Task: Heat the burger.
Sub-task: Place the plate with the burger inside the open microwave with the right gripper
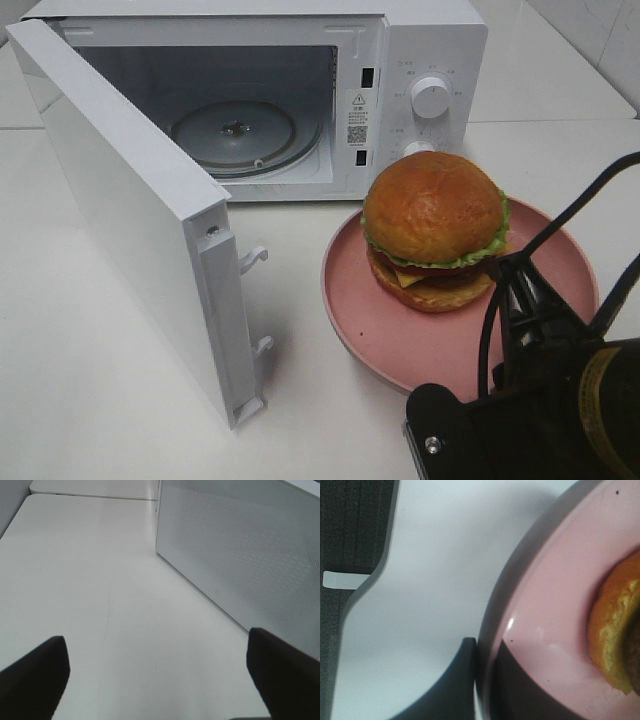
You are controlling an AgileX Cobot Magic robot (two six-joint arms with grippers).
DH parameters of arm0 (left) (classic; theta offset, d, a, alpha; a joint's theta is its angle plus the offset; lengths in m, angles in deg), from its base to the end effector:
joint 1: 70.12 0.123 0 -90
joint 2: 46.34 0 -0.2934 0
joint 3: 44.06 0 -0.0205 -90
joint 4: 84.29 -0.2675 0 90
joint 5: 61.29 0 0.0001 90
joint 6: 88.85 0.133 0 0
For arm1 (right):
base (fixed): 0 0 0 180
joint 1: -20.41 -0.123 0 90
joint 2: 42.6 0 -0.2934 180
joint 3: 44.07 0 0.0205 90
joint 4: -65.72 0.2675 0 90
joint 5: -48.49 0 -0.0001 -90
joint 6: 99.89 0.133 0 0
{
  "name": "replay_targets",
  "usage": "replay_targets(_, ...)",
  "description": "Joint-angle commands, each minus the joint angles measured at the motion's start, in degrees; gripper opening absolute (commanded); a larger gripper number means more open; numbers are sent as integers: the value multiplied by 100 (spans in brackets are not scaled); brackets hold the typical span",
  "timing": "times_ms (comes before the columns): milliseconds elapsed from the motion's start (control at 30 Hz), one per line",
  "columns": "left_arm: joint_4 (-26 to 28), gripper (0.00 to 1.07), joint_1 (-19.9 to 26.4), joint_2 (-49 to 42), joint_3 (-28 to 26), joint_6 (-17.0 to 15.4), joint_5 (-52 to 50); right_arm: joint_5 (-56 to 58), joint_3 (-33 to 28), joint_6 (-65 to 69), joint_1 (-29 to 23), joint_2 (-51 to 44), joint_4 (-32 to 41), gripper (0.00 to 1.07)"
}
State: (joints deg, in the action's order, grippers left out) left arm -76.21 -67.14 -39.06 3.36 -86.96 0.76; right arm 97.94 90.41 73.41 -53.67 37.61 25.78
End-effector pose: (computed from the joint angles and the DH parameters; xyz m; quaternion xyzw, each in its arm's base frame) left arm 0.0343 -0.0148 0.2725 -0.0036 0.8494 -0.0480 0.5256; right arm 0.1184 0.1784 0.1592 -0.7691 0.5785 -0.2016 0.1819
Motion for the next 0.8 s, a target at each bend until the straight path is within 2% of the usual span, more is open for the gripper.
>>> replay_targets(33, -6, 90, -6, -86, 23, -46, -74, -264, -11, -424, 241, -29, -355, 0)
replay_targets(633, -6, 90, -6, -86, 23, -46, -74, -1977, -11, -2636, 1879, -29, -281, 0)
replay_targets(733, -6, 90, -6, -86, 23, -46, -74, -2298, -11, -3117, 2183, -29, -103, 0)
replay_targets(800, -6, 90, -6, -86, 23, -46, -74, -2676, -11, -3845, 2578, -6, 338, 0)
